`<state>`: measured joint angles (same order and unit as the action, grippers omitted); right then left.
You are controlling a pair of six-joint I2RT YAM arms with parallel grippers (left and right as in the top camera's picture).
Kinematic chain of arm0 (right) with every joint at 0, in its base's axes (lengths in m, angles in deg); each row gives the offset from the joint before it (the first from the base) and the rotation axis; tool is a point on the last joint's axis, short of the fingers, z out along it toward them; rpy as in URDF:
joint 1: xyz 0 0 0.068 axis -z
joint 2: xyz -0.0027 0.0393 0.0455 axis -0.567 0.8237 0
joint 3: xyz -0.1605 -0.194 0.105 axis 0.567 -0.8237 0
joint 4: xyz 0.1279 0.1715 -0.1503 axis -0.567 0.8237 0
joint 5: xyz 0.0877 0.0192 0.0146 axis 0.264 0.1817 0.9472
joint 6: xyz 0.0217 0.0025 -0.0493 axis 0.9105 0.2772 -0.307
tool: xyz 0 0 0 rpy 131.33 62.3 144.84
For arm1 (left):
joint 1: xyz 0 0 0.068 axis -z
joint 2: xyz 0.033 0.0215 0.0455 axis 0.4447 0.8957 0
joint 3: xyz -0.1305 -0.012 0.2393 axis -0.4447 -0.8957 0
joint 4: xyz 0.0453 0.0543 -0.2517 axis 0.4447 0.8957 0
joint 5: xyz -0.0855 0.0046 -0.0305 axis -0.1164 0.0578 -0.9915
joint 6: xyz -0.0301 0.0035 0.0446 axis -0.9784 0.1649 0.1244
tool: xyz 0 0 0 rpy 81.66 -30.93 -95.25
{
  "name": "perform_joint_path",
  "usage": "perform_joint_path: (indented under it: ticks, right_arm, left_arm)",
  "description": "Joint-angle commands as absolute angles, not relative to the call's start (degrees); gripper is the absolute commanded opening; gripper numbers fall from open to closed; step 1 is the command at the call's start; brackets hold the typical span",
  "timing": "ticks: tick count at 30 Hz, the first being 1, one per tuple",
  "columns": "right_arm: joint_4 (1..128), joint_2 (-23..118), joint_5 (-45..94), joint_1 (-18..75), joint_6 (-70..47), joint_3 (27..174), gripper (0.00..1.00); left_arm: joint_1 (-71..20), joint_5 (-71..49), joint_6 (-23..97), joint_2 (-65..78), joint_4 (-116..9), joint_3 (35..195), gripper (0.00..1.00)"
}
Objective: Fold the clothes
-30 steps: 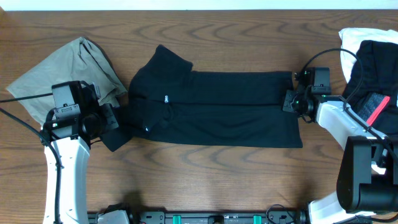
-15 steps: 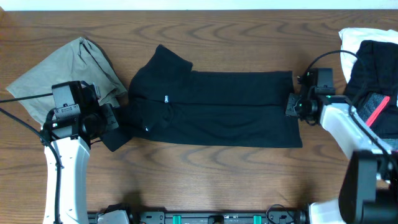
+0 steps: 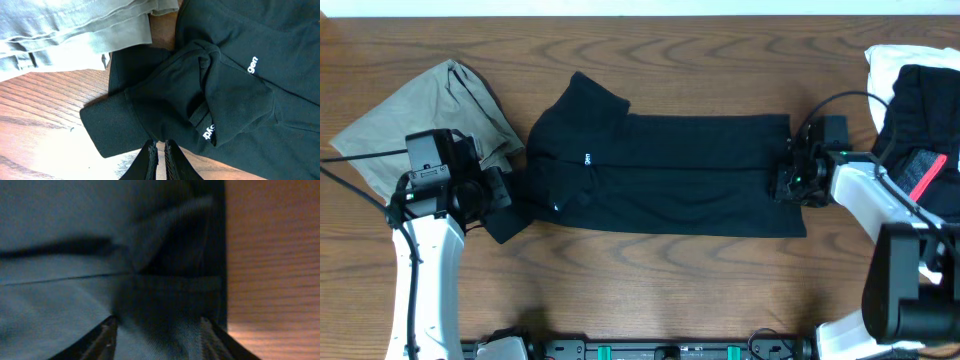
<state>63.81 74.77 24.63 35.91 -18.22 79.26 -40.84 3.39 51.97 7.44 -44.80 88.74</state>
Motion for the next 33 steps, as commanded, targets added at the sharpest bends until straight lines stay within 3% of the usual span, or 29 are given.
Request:
perform_joint_path:
  ticks: [1,10,17,24,26,33]
  right_arm:
    - [64.40,77.48,23.28,36.10,-19.40,78.74,0.54]
    - [73.56,79.87,3.63,39.03,-11.18,78.71,0.56]
    - [73.97,79.87,3.39,45.35,-11.24,78.71,0.57]
    - [72.64,79.87,3.67,46.90,-11.42,78.71,0.58]
    - [72.31,79.87,3.65,46.90,-11.44,78.71,0.59]
    - [71.66,79.87,4.72,46.90,-11.46,78.71,0.61]
  left_arm:
    - [-41.06,3.65,51.67,8.73,-44.56,89.64,0.10]
    - [-41.06,3.67,51.67,8.84,-44.58,89.64,0.15]
    - [-41.06,3.43,51.67,8.84,-44.54,89.64,0.16]
    - [-41.06,-4.53,51.62,8.84,-39.82,89.64,0.17]
    - [-41.06,-6.21,49.70,8.84,-36.34,89.59,0.26]
    - [-41.06,-6.60,37.44,8.84,-31.40,84.61,0.39]
